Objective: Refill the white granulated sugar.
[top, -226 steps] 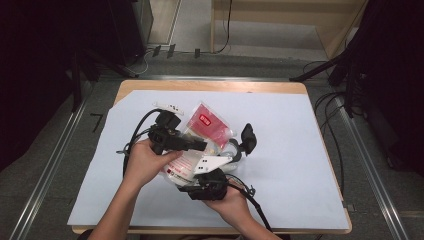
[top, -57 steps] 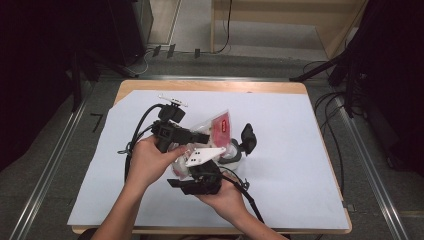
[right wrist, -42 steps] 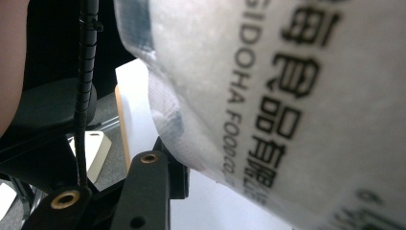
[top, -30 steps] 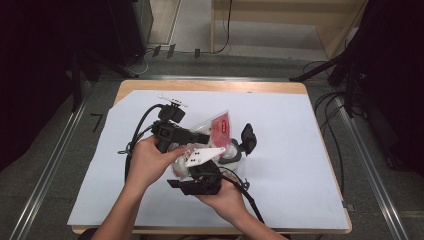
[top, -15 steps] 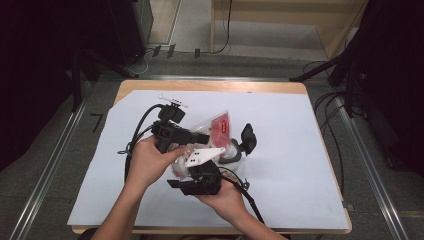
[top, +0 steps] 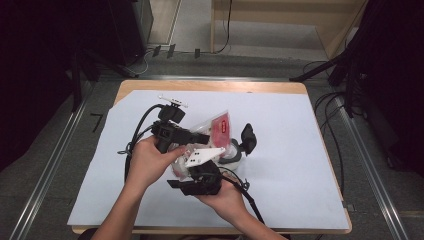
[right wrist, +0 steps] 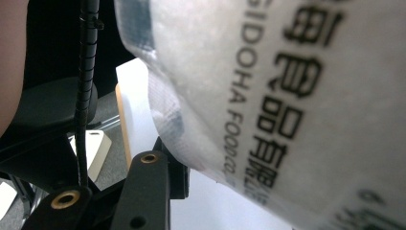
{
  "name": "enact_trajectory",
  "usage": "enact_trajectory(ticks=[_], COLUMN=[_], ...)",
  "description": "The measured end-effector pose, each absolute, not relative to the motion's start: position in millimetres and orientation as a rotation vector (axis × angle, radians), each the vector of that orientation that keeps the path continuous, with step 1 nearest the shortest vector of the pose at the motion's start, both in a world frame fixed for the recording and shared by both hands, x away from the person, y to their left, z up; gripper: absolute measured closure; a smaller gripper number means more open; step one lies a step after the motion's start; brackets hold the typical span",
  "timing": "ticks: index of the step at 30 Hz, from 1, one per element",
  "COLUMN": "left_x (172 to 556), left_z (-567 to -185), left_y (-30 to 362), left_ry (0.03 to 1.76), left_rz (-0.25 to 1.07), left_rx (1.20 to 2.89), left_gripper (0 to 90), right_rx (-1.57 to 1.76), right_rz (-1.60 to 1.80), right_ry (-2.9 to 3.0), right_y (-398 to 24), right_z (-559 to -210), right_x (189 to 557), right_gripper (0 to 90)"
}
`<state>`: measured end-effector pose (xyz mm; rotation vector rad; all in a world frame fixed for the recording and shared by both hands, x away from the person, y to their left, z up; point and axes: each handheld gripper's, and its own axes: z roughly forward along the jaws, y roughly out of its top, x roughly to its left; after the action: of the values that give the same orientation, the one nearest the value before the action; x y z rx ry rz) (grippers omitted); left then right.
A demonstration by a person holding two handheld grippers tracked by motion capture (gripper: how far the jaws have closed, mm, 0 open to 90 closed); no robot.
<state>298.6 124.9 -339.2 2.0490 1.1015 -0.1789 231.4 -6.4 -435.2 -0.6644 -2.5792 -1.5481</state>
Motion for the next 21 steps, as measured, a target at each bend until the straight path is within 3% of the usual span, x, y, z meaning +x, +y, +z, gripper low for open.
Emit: enact_trajectory(ticks=[21], left_x=[297.6], left_z=[-338.3], left_y=[124.7], left_ry=[1.103], left_rz=[-0.176], left_rx=[2.052], left_gripper=[73.3], right_rx=[-0.662], right_rz=[-1.546], right_ry=[-2.573], right_y=[-6.1], right_z=[-434.6], right_x=[230.8], right_gripper=[63.1])
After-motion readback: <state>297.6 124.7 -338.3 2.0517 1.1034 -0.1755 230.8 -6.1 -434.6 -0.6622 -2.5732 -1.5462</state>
